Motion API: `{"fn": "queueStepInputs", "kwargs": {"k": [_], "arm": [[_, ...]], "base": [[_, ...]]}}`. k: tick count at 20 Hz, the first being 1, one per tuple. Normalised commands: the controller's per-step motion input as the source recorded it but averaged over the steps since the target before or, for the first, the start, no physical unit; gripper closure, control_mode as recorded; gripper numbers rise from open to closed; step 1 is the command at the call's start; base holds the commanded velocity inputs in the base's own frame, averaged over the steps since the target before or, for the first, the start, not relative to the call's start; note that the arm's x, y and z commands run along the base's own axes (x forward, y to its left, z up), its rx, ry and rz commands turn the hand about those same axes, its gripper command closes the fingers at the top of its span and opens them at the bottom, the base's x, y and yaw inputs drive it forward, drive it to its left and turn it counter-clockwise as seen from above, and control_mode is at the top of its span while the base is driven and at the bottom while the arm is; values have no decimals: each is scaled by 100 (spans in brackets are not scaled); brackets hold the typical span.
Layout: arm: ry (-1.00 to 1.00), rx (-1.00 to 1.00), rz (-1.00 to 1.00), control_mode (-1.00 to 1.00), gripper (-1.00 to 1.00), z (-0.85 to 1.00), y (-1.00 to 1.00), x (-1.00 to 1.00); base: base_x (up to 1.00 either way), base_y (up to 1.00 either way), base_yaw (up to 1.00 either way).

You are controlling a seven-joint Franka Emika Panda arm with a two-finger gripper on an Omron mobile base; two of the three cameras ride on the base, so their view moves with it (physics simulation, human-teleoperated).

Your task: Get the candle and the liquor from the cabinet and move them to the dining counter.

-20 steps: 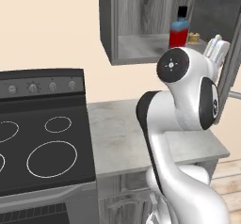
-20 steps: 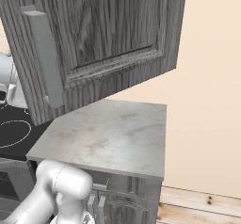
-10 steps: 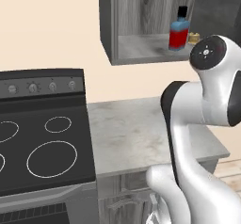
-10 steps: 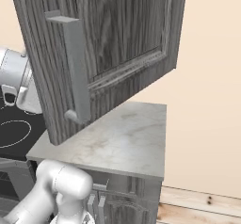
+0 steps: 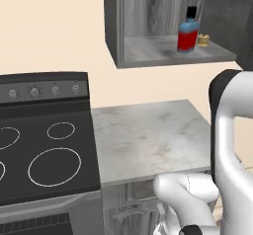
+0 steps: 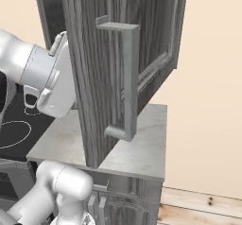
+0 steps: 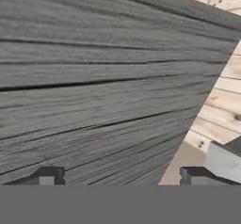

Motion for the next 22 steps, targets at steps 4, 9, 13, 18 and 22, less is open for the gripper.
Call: {"fn": "queueStepInputs", "kwargs": {"k": [4,9,13,18,22], "arm": [[-4,1,0,-100,-100,4,-73,-30],[-1,0,0,-100,-100,-1,-60,-7],[0,-1,0,-100,-100,-6,-36,6],[0,-2,0,-100,-100,-11,6,18],[0,-1,1,-100,-100,-6,35,23]], "base": [[0,0,0],[0,0,0],[0,0,0],[0,0,0],[0,0,0]]}}
